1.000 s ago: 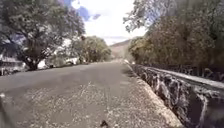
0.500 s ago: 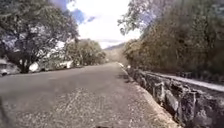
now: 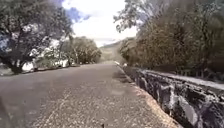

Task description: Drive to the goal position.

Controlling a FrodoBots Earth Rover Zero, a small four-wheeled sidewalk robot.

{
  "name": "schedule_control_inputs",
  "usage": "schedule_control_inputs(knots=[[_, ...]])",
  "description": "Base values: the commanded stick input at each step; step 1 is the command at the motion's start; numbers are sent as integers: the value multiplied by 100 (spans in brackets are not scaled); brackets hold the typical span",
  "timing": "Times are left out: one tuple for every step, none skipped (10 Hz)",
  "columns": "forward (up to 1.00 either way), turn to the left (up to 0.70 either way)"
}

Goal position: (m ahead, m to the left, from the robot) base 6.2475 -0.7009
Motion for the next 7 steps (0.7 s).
schedule_control_inputs(knots=[[70,0],[70,0],[70,0],[70,0],[70,0],[70,0],[70,0]])
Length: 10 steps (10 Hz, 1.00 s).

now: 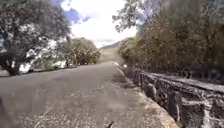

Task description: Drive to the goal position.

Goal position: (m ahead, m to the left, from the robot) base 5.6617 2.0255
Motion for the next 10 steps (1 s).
schedule_control_inputs(knots=[[70,0],[70,0],[70,0],[70,0],[70,0],[70,0],[70,0],[70,0],[70,0],[70,0]])
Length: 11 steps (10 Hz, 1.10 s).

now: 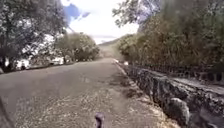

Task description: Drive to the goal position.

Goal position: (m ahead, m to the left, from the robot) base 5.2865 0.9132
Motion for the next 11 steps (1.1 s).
schedule_control_inputs(knots=[[70,0],[70,0],[70,0],[70,0],[70,0],[70,0],[70,0],[70,0],[70,0],[70,0],[70,0]])
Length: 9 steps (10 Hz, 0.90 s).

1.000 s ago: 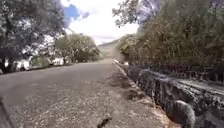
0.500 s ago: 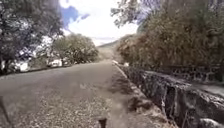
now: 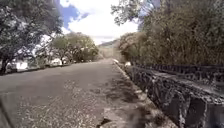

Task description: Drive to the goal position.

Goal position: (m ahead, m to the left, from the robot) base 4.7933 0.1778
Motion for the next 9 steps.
schedule_control_inputs(knots=[[70,0],[70,0],[70,0],[70,0],[70,0],[70,0],[70,0],[70,0],[70,0]])
